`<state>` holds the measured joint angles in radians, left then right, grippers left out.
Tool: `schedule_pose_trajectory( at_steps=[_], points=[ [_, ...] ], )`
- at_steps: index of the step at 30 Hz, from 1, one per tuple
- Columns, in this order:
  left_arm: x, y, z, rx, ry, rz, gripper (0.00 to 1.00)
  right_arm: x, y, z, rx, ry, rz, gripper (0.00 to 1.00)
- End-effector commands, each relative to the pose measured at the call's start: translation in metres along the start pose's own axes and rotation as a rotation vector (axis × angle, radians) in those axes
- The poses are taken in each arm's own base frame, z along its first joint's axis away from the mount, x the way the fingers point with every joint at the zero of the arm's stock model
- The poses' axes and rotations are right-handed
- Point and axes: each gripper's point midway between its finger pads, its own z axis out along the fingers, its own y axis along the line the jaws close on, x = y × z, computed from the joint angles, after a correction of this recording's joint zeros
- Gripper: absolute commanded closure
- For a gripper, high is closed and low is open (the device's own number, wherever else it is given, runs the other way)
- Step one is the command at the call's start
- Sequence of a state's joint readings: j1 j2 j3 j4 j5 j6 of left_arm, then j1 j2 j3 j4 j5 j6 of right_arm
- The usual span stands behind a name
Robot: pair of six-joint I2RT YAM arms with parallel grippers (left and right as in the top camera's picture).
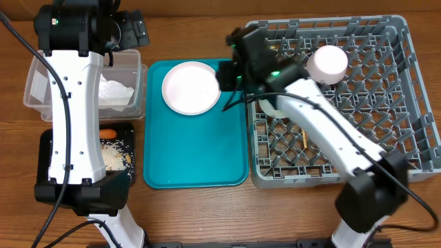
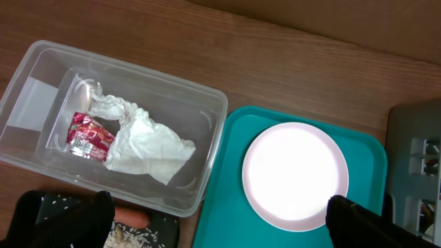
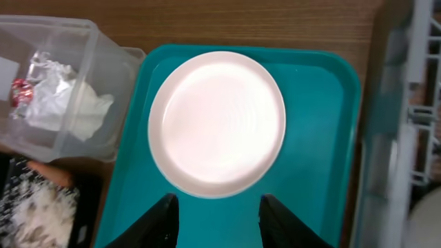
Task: Sort waste into correct bins and load items into the dishwasher
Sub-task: 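Move the right gripper to the white plate and grasp its rim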
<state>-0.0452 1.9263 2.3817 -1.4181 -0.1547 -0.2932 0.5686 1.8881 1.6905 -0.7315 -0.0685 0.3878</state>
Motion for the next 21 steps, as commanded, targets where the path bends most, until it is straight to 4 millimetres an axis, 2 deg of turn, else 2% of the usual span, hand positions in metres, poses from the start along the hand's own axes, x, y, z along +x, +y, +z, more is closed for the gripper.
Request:
schedule_pose_trajectory(
  at_steps=[1, 6, 8, 14, 21],
  points=[
    [-0.005, 0.002, -0.009, -0.001, -0.028, -0.022, 0.0, 0.002, -0.016, 0.034, 0.133, -0.032, -0.008, 0.57],
    [-0.005, 0.002, -0.009, -0.001, -0.028, -0.022, 0.0, 0.008, -0.033, 0.078, 0.216, -0.05, -0.019, 0.55],
    [-0.005, 0.002, -0.009, -0.001, -0.028, -0.022, 0.0, 0.014, -0.039, 0.101, 0.221, -0.042, -0.018, 0.55],
    [-0.005, 0.002, -0.009, -0.001, -0.028, -0.022, 0.0, 0.029, -0.046, 0.127, 0.22, -0.007, -0.019, 0.55],
    [-0.005, 0.002, -0.009, -0.001, -0.028, -0.022, 0.0, 0.057, -0.058, 0.158, 0.246, 0.058, -0.027, 0.56]
  ],
)
